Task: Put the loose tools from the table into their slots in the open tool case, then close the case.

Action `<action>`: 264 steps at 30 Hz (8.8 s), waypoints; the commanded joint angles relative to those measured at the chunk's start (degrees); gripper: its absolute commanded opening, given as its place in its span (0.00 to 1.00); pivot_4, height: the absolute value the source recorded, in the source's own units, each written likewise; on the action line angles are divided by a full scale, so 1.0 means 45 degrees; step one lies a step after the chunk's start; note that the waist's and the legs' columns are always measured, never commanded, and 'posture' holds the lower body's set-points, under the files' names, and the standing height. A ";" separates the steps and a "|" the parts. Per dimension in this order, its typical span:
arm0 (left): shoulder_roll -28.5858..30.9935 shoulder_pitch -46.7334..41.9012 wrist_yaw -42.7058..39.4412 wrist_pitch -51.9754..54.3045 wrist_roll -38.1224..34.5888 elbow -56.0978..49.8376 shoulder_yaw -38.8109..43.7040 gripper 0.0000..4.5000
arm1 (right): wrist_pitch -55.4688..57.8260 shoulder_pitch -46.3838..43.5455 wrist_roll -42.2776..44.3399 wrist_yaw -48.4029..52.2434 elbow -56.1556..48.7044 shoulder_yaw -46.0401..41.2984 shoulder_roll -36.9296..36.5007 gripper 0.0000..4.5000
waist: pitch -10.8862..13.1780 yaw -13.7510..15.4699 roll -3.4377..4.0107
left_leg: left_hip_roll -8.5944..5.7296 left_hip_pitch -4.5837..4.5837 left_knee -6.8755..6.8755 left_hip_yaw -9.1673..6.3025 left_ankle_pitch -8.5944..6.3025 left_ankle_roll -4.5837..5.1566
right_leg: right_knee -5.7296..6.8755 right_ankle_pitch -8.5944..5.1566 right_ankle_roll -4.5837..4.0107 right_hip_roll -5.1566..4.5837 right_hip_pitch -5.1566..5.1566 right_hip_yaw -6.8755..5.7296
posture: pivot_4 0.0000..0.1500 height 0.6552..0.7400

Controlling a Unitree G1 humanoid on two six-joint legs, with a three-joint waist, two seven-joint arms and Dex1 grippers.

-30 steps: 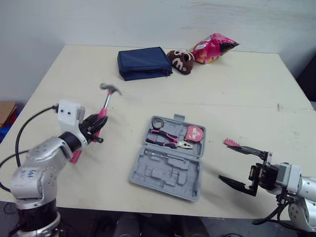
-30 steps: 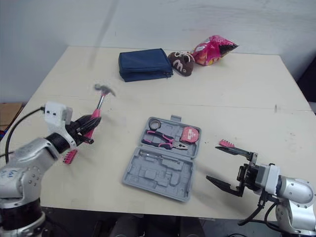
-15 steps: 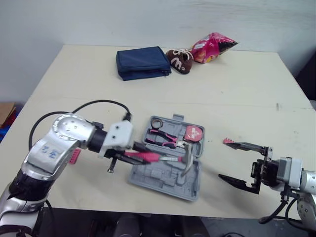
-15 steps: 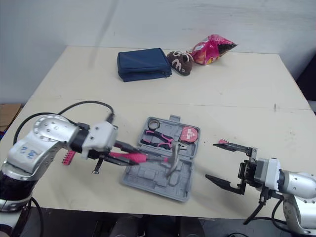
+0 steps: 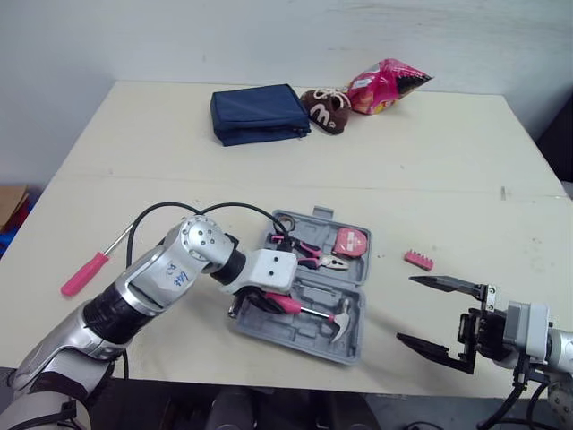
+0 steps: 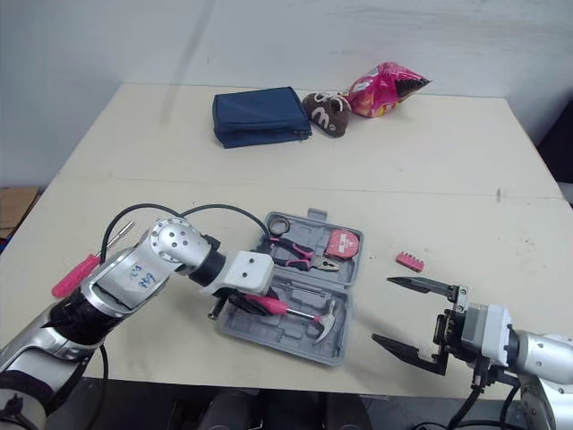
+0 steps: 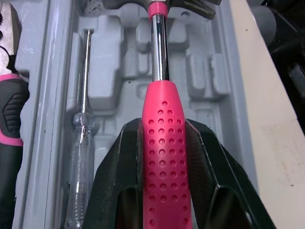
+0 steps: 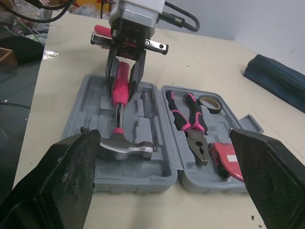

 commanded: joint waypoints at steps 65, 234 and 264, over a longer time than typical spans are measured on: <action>-0.1396 0.3847 0.2169 -0.2557 0.0552 0.2008 0.1425 0.01 | -0.1003 0.0776 -0.0090 -0.0177 -0.0042 -0.0507 -0.0177 1.00 | -0.0057 -0.0025 0.0037 | 0.0007 0.0065 0.0031 -0.0014 0.0011 -0.0012 | 0.0075 -0.0014 -0.0025 -0.0042 0.0042 -0.0003 | 1.00 1.00; 0.2977 0.6029 -0.0816 -0.4107 -0.4125 -0.0119 0.6371 0.15 | 0.0191 -0.1737 -0.0262 -0.0903 -0.0193 -0.0395 -0.0140 1.00 | -0.0146 -0.0324 0.0112 | -0.0056 0.0037 -0.0150 0.0019 -0.0008 0.0049 | -0.0059 0.0013 -0.0029 -0.0155 0.0006 -0.0072 | 1.00 1.00; 0.1990 0.3162 0.0032 -0.4217 0.1712 -0.0581 0.2071 0.15 | -0.0529 -0.0310 -0.0234 -0.1362 -0.0713 -0.0585 -0.0115 1.00 | -0.0137 -0.0141 0.0099 | 0.0005 0.0041 -0.0048 0.0011 0.0019 0.0012 | -0.0008 0.0016 -0.0025 -0.0025 0.0015 0.0014 | 1.00 1.00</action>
